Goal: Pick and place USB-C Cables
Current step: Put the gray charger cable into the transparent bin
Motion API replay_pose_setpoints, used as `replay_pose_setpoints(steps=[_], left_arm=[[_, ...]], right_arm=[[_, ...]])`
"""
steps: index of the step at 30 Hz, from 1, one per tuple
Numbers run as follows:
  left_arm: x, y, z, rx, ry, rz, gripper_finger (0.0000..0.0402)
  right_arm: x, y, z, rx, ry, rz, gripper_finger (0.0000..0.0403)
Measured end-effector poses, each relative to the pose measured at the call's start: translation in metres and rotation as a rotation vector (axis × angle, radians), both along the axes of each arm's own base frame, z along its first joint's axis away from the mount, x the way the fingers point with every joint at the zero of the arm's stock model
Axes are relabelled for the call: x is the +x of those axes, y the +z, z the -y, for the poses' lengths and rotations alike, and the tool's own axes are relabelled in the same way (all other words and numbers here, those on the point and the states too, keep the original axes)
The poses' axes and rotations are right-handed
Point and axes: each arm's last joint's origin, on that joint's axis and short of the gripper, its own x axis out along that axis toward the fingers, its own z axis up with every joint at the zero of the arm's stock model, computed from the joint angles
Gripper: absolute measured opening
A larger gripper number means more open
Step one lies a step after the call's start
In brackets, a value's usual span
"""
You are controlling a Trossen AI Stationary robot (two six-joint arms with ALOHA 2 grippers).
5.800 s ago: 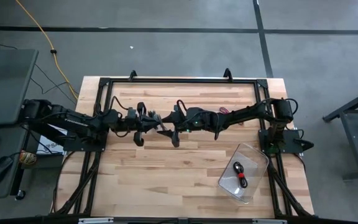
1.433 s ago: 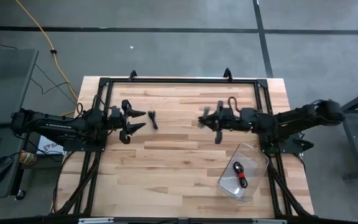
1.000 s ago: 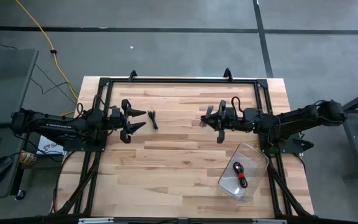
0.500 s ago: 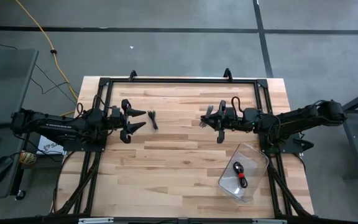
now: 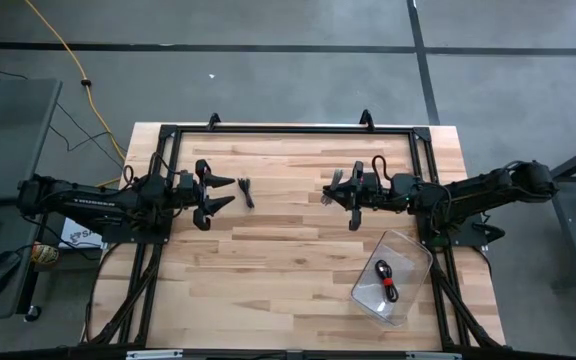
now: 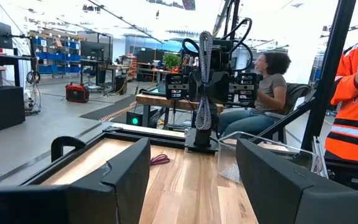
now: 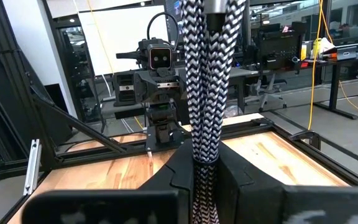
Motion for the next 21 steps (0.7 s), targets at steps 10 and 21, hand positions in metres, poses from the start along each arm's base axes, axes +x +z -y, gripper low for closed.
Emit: replay_pose_setpoints(steps=[10,21], left_arm=[[0.000,0.000,0.000,0.000,0.000,0.000,0.0218],[0.000,-0.001,0.001,0.003,-0.022,-0.011,0.0218]], right_arm=[[0.002,0.012,-0.006,0.003,-0.003,0.066,0.0020],[0.013,0.073,-0.070,0.021,0.079,-0.322,0.0020]])
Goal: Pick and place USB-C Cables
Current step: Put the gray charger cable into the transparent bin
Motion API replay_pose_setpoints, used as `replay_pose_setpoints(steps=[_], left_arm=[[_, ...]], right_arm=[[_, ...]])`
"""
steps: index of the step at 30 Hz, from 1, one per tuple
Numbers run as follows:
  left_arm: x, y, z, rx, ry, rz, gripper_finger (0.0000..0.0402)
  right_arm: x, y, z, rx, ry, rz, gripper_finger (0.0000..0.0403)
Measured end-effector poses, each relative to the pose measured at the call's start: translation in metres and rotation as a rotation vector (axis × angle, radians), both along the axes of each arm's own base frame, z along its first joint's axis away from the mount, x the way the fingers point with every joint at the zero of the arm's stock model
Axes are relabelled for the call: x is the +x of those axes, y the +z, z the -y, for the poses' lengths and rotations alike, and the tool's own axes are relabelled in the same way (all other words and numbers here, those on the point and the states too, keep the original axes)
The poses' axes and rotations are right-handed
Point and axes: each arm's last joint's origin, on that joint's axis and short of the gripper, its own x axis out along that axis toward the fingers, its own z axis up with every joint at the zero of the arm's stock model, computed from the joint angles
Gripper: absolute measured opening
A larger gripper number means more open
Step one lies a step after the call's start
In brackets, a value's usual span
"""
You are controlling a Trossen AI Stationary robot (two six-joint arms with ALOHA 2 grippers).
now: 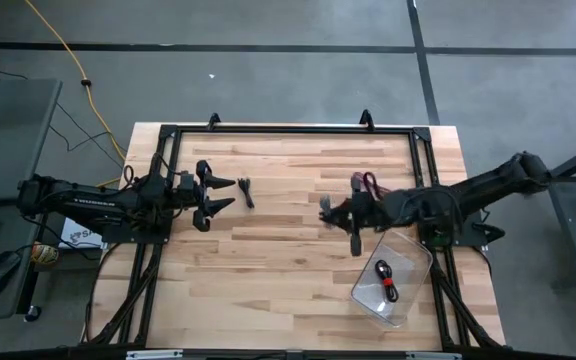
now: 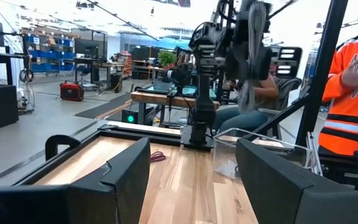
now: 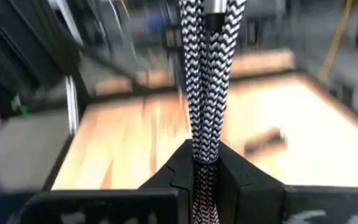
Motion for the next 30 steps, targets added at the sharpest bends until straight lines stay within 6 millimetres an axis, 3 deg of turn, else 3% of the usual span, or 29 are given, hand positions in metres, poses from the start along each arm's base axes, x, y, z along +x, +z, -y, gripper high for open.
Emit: replay_pose_setpoints(steps=[8,16,25,30], left_arm=[[0.000,0.000,0.000,-0.010,0.001,-0.001,0.0218],[0.000,0.000,0.000,-0.010,0.002,-0.003,0.0218],[0.000,0.000,0.000,-0.003,0.003,-0.004,0.0218],[0.000,0.000,0.000,-0.010,0.002,-0.003,0.0218]], right_arm=[[-0.043,0.018,-0.039,0.266,-0.129,-0.393,0.0020],[-0.075,-0.008,-0.077,0.436,-0.220,-0.610,0.0020],[-0.062,-0.036,-0.115,0.483,-0.153,-0.874,0.0014],[-0.058,-0.042,-0.121,0.442,-0.150,-1.072,0.0010]])
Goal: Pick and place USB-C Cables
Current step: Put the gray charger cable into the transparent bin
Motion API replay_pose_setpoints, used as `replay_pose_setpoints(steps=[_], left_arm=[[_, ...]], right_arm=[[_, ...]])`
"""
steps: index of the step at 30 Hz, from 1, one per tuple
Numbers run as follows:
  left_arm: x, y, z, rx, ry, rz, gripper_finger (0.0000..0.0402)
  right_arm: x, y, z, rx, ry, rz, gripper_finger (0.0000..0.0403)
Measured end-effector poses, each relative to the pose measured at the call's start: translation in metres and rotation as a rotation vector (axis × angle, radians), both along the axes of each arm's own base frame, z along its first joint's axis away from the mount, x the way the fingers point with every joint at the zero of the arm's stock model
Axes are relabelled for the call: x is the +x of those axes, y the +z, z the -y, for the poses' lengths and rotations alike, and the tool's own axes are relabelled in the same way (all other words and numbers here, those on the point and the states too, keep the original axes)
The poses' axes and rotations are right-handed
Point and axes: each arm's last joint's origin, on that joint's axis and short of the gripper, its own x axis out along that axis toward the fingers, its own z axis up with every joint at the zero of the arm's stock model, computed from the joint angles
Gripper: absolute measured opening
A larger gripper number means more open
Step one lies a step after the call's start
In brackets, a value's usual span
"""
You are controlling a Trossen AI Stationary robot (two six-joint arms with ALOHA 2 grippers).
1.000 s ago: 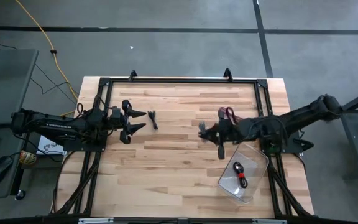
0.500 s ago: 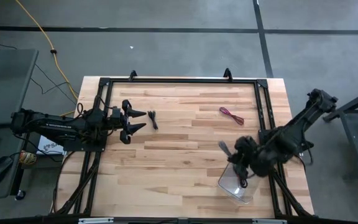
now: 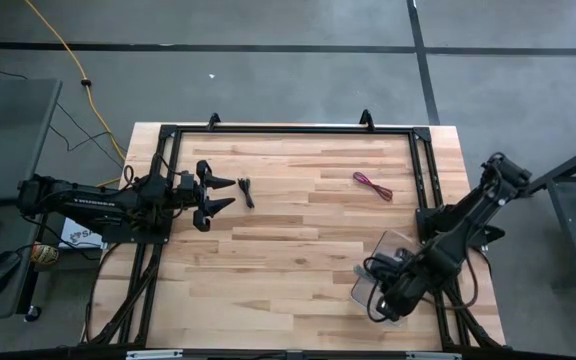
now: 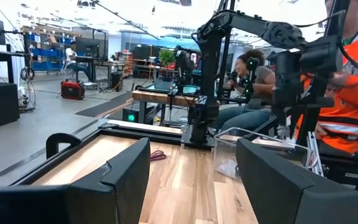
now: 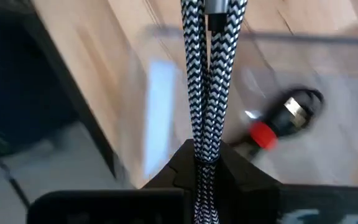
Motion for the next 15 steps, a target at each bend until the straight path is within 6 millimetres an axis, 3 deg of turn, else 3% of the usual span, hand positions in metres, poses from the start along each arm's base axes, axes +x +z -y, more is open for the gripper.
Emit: replay_pose_setpoints(steps=[6,11,15], left_arm=[[0.000,0.000,0.000,-0.017,-0.002,0.003,0.0218],[0.000,-0.001,0.000,-0.036,-0.004,0.000,0.0218],[0.000,-0.001,0.000,-0.036,-0.004,0.000,0.0218]], right_arm=[[-0.004,0.000,0.005,-0.126,0.265,-0.117,0.0012],[-0.006,-0.007,0.006,-0.174,0.644,-0.109,0.0013],[-0.008,-0.014,0.010,-0.196,0.774,-0.133,0.0013]])
